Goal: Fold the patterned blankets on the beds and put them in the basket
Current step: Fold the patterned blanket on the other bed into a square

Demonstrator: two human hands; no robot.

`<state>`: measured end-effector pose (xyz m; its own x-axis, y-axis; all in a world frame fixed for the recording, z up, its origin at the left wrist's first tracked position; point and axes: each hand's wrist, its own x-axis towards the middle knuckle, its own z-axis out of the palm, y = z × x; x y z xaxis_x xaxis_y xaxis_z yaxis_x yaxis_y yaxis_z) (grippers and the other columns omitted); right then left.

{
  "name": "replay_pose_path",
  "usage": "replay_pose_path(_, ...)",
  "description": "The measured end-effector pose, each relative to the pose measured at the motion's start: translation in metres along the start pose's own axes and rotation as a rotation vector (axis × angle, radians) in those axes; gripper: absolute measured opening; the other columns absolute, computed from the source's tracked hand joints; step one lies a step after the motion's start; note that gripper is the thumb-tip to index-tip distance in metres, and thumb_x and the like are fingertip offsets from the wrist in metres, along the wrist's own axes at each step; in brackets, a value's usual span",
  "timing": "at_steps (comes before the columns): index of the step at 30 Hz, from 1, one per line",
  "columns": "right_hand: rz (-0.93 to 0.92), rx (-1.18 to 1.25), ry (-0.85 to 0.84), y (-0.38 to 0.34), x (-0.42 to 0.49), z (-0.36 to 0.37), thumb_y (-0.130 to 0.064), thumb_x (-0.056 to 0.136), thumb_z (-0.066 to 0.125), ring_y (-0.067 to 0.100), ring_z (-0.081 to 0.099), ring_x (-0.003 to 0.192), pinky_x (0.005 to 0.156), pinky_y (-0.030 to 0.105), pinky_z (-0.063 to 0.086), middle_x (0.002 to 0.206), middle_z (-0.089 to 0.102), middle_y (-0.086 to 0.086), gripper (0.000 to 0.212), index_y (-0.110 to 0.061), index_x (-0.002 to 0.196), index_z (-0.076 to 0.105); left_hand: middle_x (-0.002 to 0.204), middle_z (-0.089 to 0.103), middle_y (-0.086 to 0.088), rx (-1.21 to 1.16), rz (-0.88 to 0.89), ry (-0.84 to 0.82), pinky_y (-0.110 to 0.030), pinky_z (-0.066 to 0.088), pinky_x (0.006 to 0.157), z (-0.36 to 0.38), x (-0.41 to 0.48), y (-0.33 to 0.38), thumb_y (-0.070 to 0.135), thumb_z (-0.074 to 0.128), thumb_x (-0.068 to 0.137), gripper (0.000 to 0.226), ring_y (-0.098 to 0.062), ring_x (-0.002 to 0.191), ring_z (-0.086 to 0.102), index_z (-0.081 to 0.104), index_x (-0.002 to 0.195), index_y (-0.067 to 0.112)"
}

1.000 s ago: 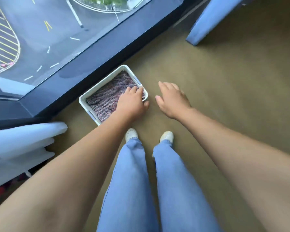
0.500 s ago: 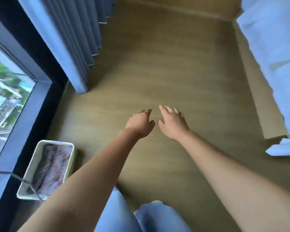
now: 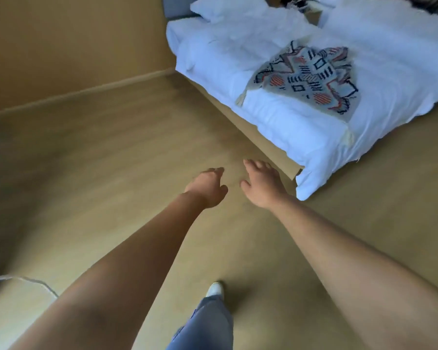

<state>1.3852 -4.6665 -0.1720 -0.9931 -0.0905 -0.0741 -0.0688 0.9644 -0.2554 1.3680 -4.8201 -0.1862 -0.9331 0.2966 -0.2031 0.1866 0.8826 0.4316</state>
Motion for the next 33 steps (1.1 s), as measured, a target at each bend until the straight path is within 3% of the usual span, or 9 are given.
replay_pose_path(7, 0.221, 0.044, 0.096, 0.123, 0.090, -0.072, -0.028, 0.094, 0.042, 0.025, 0.024, 0.137, 0.111, 0.035, 0.020, 0.150, 0.029, 0.009, 0.060, -0.011, 0.146, 0.018, 0.147, 0.036, -0.007, 0.095, 0.214, -0.071, -0.036, 0.037, 0.102, -0.018, 0.171, 0.113, 0.029, 0.047, 0.091, 0.059, -0.024, 0.132, 0.038, 0.028, 0.144, 0.014)
replay_pose_path(13, 0.341, 0.039, 0.138, 0.245, 0.140, -0.111, -0.031, 0.096, 0.040, 0.026, 0.024, 0.138, 0.110, 0.037, 0.021, 0.150, 0.029, 0.009, 0.057, -0.012, 0.146, 0.020, 0.142, 0.043, -0.010, 0.118, 0.346, -0.130, -0.039, 0.038, 0.102, 0.001, 0.286, 0.215, 0.027, 0.046, 0.091, 0.052, -0.027, 0.129, 0.041, 0.034, 0.139, 0.010)
replay_pose_path(19, 0.346, 0.007, 0.129, 0.380, 0.195, -0.148, -0.034, 0.097, 0.037, 0.025, 0.020, 0.140, 0.112, 0.037, 0.018, 0.153, 0.023, 0.009, 0.057, -0.013, 0.146, 0.018, 0.147, 0.035, -0.010, 0.100, 0.330, -0.142, -0.040, 0.033, 0.106, 0.031, 0.394, 0.318, 0.030, 0.043, 0.094, 0.054, -0.026, 0.134, 0.034, 0.029, 0.142, 0.010)
replay_pose_path(28, 0.254, -0.028, 0.128, 0.545, 0.309, -0.216, -0.031, 0.094, 0.043, 0.028, 0.029, 0.134, 0.109, 0.038, 0.025, 0.147, 0.034, 0.011, 0.056, -0.010, 0.143, 0.026, 0.150, 0.031, -0.009, 0.040, 0.260, -0.142, -0.041, 0.030, 0.110, 0.048, 0.539, 0.437, 0.032, 0.046, 0.094, 0.060, -0.026, 0.136, 0.031, 0.023, 0.145, 0.012)
replay_pose_path(33, 0.216, -0.061, 0.087, 0.629, 0.393, -0.240, -0.030, 0.094, 0.042, 0.027, 0.025, 0.137, 0.111, 0.039, 0.024, 0.149, 0.030, 0.011, 0.056, -0.012, 0.144, 0.024, 0.141, 0.043, -0.013, -0.027, 0.213, -0.124, -0.038, 0.037, 0.101, 0.052, 0.647, 0.494, 0.028, 0.050, 0.093, 0.052, -0.028, 0.128, 0.042, 0.035, 0.138, 0.008)
